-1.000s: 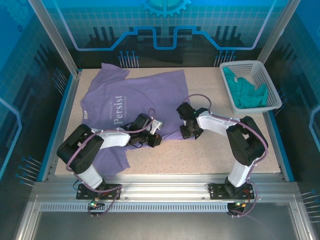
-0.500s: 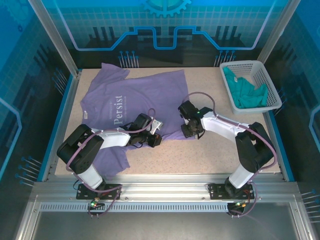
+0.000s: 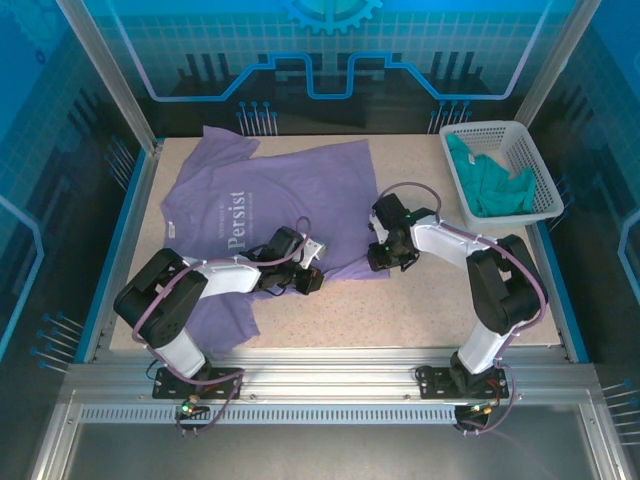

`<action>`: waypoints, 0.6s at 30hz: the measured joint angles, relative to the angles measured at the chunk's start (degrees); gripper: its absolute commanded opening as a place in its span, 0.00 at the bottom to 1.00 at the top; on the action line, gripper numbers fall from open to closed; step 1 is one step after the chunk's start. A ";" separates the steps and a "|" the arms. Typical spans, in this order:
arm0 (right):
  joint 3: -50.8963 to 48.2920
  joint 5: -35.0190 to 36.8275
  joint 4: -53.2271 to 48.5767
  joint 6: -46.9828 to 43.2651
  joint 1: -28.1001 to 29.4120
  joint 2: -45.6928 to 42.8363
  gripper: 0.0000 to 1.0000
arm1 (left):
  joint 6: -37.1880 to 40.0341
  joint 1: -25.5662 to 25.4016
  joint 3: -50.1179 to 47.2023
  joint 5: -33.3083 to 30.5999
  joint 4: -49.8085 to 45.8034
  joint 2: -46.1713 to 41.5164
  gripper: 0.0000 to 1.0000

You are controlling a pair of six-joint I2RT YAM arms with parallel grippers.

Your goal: Fold the inside-out t-shirt

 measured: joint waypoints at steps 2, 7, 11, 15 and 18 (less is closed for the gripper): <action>-0.52 -1.46 0.35 0.00 -0.39 0.00 0.37 | 0.00 0.00 0.02 0.00 0.00 0.00 0.00; -1.46 -3.02 0.98 -0.02 -1.05 0.02 0.37 | 0.00 0.02 0.00 0.00 0.02 0.00 0.00; -2.03 -3.23 1.60 -0.02 -1.68 0.07 0.36 | 0.00 0.00 0.00 0.00 0.00 0.00 0.00; -2.25 -3.63 2.23 -0.09 -2.05 0.42 0.27 | 0.00 0.00 0.02 0.00 0.00 0.00 0.00; -2.29 -4.11 2.71 -0.07 -2.23 0.76 0.23 | 0.00 0.00 0.02 0.00 0.00 0.00 0.00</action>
